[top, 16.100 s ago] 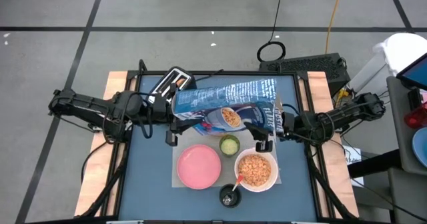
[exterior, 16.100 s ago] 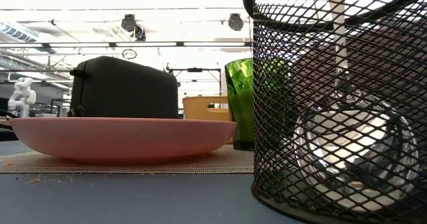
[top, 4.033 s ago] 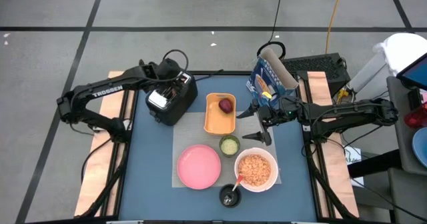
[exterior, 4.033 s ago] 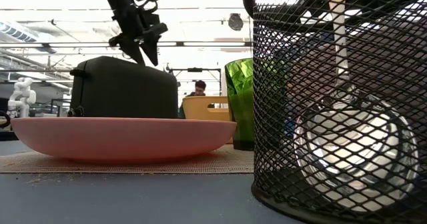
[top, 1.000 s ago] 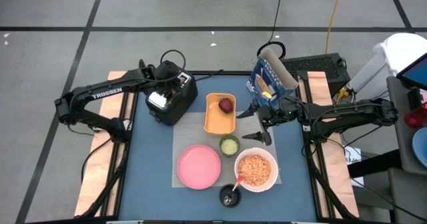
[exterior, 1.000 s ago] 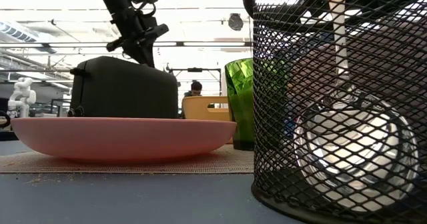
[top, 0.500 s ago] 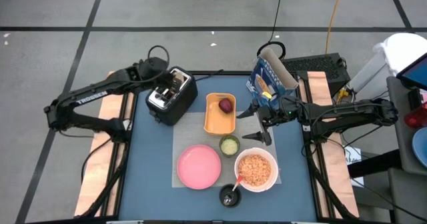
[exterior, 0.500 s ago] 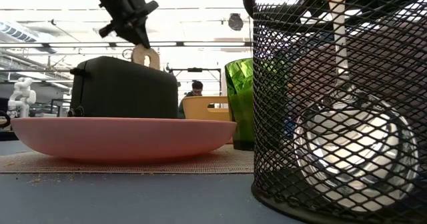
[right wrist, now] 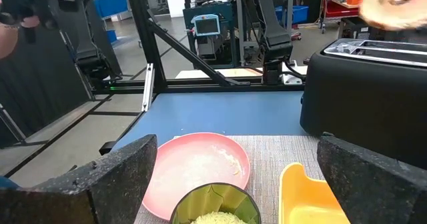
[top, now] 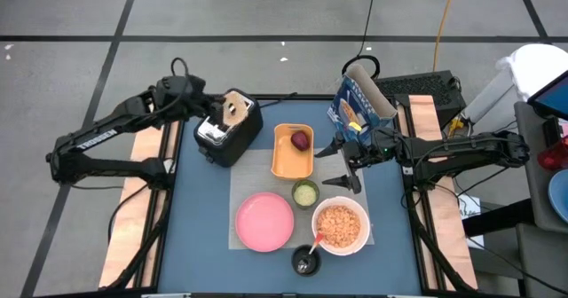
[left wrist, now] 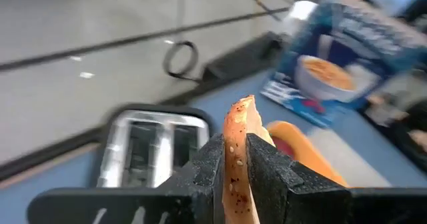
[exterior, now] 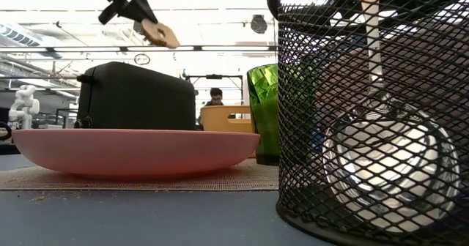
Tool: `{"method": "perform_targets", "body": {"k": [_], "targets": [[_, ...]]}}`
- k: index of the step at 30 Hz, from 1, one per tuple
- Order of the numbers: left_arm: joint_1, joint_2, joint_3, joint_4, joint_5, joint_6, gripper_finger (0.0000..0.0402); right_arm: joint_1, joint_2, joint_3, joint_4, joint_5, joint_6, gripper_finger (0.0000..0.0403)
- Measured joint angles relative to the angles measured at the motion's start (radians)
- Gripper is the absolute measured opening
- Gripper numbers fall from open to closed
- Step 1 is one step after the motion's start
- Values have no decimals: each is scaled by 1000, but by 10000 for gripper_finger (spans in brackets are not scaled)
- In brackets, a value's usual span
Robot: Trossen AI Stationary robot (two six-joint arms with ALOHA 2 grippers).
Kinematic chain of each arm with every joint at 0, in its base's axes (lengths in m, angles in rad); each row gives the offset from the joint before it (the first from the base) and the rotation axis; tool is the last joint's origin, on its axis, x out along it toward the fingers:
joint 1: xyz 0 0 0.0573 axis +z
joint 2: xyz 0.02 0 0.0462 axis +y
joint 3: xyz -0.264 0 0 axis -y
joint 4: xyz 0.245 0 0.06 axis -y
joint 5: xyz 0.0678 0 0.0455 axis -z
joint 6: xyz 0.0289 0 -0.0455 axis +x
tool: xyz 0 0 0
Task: Arrange a breakfast setting
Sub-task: Put the bagel from the toaster on the pink plate
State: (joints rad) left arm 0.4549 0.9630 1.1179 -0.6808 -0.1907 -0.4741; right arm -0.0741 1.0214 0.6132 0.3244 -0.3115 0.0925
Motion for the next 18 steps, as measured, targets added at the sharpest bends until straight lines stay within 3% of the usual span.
{"method": "perform_targets", "body": {"k": [8,18], "targets": [[-101,-2,0,-1,210,-56,64,0,0,0,0,0,0,398],[-345,88,0,-2,254,-112,64,0,0,0,0,0,27,398]]}}
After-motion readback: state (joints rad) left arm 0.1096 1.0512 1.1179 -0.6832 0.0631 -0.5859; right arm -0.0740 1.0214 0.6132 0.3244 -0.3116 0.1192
